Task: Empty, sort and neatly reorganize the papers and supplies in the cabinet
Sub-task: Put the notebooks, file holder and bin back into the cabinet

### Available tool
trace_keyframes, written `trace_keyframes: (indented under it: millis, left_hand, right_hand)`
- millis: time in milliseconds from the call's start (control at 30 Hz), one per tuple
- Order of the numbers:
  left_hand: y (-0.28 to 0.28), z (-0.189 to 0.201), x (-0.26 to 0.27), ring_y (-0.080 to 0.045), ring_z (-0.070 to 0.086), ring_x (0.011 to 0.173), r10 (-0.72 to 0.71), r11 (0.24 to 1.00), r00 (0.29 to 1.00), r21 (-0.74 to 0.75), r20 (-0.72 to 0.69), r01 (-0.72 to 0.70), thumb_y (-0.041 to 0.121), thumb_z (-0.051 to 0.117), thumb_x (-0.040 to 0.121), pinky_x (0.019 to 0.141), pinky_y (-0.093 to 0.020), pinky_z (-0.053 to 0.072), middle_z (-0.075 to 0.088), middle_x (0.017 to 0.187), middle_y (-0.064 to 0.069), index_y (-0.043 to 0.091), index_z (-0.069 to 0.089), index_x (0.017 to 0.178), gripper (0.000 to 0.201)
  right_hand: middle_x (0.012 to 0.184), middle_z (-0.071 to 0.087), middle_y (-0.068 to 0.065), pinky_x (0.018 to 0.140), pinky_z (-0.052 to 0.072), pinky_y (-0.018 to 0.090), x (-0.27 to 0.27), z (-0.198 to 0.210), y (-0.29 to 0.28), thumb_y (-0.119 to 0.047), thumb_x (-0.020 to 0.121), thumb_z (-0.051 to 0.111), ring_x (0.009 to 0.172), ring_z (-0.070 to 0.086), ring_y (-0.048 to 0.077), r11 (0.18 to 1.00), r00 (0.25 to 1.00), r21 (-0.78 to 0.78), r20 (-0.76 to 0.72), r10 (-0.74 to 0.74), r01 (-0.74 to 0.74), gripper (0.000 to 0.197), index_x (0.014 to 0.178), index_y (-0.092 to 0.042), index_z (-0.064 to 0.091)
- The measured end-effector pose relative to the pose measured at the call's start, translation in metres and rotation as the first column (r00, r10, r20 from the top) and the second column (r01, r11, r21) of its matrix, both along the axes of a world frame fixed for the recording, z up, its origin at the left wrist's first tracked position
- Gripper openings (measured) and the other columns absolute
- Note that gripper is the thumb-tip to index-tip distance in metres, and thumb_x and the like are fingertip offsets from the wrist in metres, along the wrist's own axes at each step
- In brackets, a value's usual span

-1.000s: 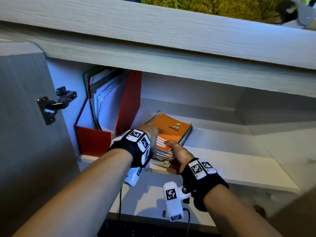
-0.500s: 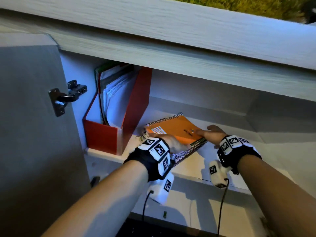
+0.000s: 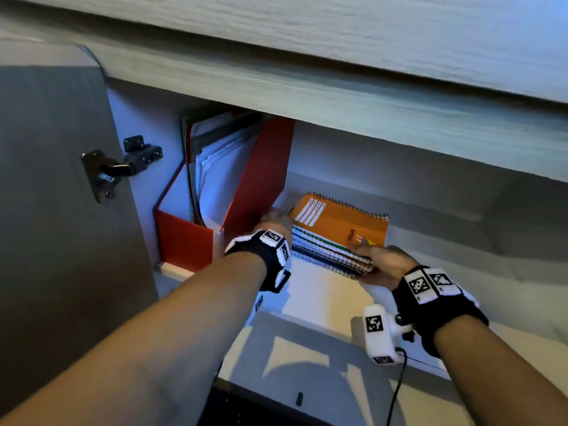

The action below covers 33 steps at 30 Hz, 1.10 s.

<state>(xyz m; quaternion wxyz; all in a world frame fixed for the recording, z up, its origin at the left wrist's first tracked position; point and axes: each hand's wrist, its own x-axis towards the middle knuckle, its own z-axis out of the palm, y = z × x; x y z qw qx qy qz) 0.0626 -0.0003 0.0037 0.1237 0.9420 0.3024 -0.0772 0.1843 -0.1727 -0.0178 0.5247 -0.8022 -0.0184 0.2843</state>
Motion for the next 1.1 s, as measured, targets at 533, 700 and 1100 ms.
trace_keyframes:
  millis: [533, 700, 1100]
  left_hand:
    - [0.017, 0.013, 0.041, -0.032, 0.047, 0.129, -0.063, 0.966, 0.992, 0.256, 0.110, 0.033, 0.005, 0.041, 0.098, 0.105, -0.047, 0.037, 0.050, 0.137, -0.011, 0.009, 0.052, 0.133, 0.037]
    - [0.026, 0.022, 0.035, -0.029, 0.052, 0.123, -0.065, 0.972, 0.991, 0.234, 0.118, 0.036, 0.004, 0.048, 0.096, 0.095, -0.039, 0.047, 0.053, 0.133, -0.012, 0.005, 0.056, 0.129, 0.033]
    - [0.005, 0.060, -0.001, -0.034, 0.054, 0.123, -0.191, 0.970, 0.973, 0.175, 0.129, 0.167, 0.002, 0.056, 0.091, 0.096, -0.041, 0.050, 0.053, 0.134, -0.016, 0.004, 0.056, 0.128, 0.037]
  right_hand:
    - [0.108, 0.068, 0.016, 0.089, 0.053, 0.050, 0.021, 0.007, 0.066, -0.013, 0.090, 0.056, 0.098, 0.065, 0.034, 0.999, 0.990, 0.032, 0.140, -0.004, -0.001, 0.019, 0.109, -0.011, 0.062]
    - [0.107, 0.068, 0.012, 0.095, 0.049, 0.050, 0.023, 0.007, 0.081, -0.016, 0.090, 0.058, 0.102, 0.063, 0.031, 0.997, 0.991, 0.048, 0.127, 0.050, -0.056, 0.006, 0.093, -0.018, 0.063]
    - [0.112, 0.058, 0.012, 0.090, 0.042, 0.029, -0.027, 0.057, 0.040, -0.044, 0.096, 0.049, 0.114, 0.053, 0.032, 0.862, 0.853, -0.486, 0.379, 0.358, -0.146, 0.038, 0.109, -0.008, 0.057]
